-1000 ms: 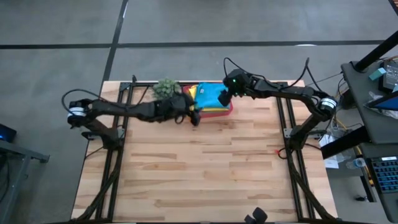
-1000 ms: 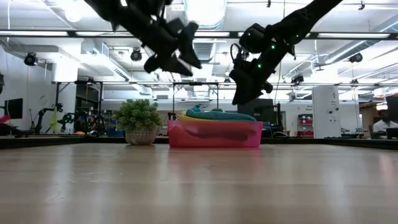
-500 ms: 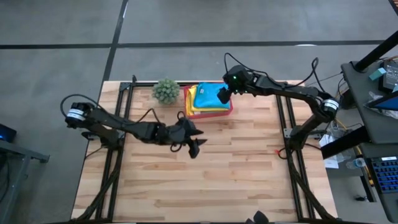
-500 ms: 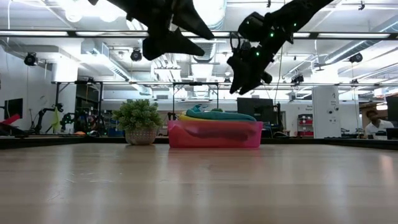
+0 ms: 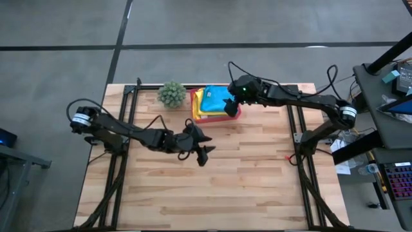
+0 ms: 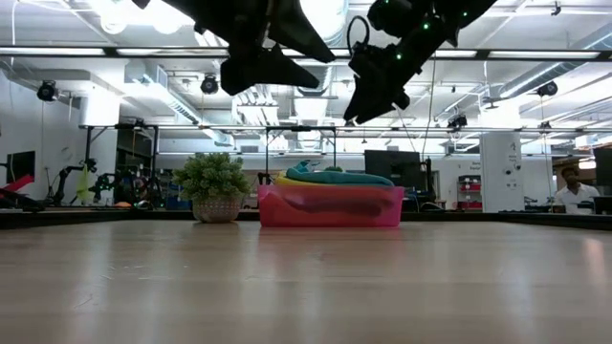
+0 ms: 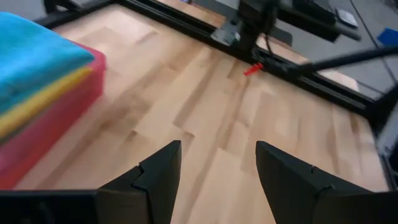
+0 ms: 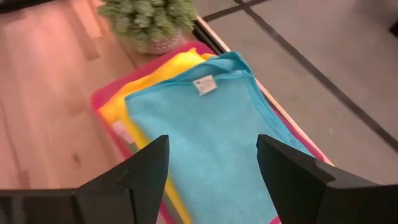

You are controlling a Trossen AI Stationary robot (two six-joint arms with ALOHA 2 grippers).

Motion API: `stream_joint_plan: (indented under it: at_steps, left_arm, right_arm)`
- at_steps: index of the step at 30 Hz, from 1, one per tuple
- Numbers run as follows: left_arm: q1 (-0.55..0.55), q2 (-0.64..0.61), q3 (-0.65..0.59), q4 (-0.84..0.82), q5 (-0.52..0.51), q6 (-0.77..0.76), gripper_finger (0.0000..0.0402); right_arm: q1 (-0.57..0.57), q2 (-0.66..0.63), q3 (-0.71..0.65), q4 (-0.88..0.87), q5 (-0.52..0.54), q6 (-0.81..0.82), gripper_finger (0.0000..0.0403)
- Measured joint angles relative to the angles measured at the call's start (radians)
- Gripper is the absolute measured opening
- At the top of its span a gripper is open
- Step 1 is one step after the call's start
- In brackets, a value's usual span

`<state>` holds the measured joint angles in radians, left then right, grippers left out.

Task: Fold microfiber towels
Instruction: Put the folded blue microfiber towel into the red bin

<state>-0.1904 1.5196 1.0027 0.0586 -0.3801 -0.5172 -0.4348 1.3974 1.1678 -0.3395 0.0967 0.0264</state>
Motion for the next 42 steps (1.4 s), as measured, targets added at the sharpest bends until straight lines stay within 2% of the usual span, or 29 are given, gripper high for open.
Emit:
stream_joint_plan:
  at_steps: [6,12,18,22,26,29,33,34,42]
  left_arm:
    - [0.090,0.000,0.010,0.012,0.020,0.020,0.0191]
    - [0.211,0.000,0.049,0.013,0.088,0.145,0.0191]
    - [0.328,-0.001,0.074,0.012,0.118,0.225,0.0191]
    - [0.394,0.013,0.074,0.004,0.118,0.279,0.0191]
    - [0.467,0.067,0.088,0.007,0.117,0.318,0.0191]
    - [0.498,0.129,0.117,0.008,0.102,0.380,0.0191]
    - [0.525,0.200,0.139,0.013,-0.067,0.494,0.0191]
    - [0.531,0.215,0.139,0.005,-0.081,0.519,0.0191]
    - [0.575,0.329,0.163,0.019,-0.068,0.525,0.0191]
  right_arm:
    - [0.019,-0.049,-0.023,-0.016,0.000,-0.041,0.0233]
    - [0.018,-0.164,-0.120,-0.019,0.000,-0.063,0.0228]
    - [0.018,-0.264,-0.246,0.097,-0.001,-0.071,0.0216]
    - [0.015,-0.272,-0.312,0.213,-0.001,-0.077,0.0208]
    - [0.016,-0.251,-0.329,0.258,-0.003,-0.075,0.0203]
    - [0.015,-0.239,-0.330,0.271,-0.020,-0.064,0.0203]
    - [0.018,-0.230,-0.329,0.267,-0.028,-0.046,0.0203]
    - [0.018,-0.230,-0.329,0.268,-0.029,-0.045,0.0203]
    - [0.018,-0.231,-0.329,0.266,-0.028,-0.054,0.0203]
